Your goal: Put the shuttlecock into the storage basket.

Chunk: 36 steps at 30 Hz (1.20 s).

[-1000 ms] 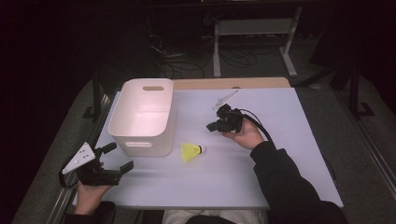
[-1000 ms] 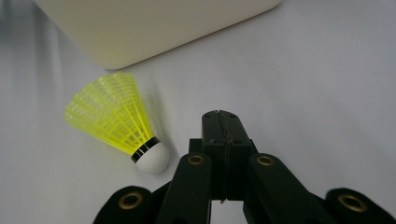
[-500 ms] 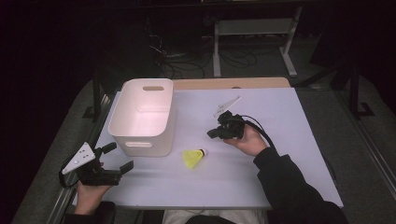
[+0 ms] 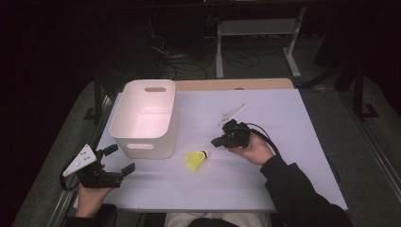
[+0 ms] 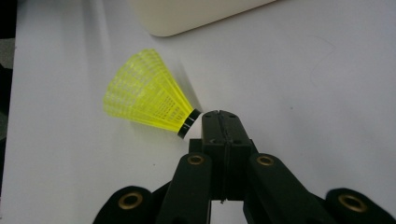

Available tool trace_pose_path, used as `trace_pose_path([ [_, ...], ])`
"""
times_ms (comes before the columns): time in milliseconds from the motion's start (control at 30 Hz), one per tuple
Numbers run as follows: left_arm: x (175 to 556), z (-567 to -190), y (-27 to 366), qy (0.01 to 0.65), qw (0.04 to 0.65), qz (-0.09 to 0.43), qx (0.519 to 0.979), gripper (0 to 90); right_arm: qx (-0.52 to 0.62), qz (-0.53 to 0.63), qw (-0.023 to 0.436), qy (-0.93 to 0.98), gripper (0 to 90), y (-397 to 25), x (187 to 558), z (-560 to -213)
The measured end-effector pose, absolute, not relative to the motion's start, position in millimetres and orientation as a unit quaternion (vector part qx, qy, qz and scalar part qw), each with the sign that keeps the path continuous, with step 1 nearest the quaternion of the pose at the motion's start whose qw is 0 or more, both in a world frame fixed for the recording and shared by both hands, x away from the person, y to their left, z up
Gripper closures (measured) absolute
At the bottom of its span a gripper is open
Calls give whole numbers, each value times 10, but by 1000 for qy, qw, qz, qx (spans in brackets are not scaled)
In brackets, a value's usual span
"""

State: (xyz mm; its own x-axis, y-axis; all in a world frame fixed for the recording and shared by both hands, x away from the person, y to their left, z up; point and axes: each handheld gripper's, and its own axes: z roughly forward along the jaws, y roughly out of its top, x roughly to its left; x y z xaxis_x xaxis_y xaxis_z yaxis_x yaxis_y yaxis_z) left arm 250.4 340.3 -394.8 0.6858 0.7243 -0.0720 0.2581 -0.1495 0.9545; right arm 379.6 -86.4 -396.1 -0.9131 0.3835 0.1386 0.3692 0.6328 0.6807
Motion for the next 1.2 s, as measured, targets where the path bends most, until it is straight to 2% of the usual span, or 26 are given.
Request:
trace_pose_path([
  [333,2504,-3949,3403,337,558,209,730,0,180,346,-6,921,886,-772,3624,-4079],
  [1200,2504,-3949,3401,336,558,209,730,0,143,327,-31,934,886,-540,3482,-4205],
])
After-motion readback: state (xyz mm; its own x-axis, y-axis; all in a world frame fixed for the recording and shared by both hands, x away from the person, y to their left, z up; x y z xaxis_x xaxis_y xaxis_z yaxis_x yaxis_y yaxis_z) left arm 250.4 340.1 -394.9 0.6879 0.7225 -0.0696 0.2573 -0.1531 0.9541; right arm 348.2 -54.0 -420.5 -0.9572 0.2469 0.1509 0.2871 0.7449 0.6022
